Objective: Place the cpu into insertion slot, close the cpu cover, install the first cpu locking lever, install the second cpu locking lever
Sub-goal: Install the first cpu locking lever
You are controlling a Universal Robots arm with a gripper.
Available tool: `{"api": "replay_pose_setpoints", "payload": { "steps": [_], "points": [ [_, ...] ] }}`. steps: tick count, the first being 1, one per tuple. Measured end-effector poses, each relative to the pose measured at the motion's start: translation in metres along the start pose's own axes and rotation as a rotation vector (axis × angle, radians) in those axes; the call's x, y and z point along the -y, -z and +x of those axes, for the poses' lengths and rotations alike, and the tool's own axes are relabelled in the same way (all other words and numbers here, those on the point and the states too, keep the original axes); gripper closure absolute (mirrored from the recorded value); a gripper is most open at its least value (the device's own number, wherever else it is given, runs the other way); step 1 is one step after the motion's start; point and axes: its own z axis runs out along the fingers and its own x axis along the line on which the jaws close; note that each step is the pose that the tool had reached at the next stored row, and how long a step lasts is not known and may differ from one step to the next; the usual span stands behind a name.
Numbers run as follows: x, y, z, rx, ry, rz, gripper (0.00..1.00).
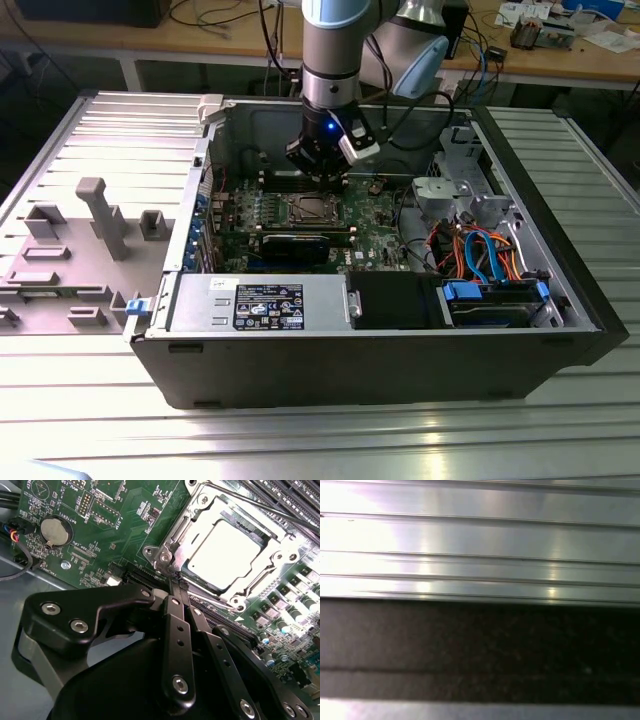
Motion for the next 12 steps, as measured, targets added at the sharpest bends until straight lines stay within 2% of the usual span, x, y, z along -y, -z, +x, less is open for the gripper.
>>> {"api": "replay_pose_setpoints", "payload": {
  "steps": [12],
  "points": [
    [0.0005,-0.0026,-0.0003,-0.0004,0.0,0.003,0.89]
  ]
}}
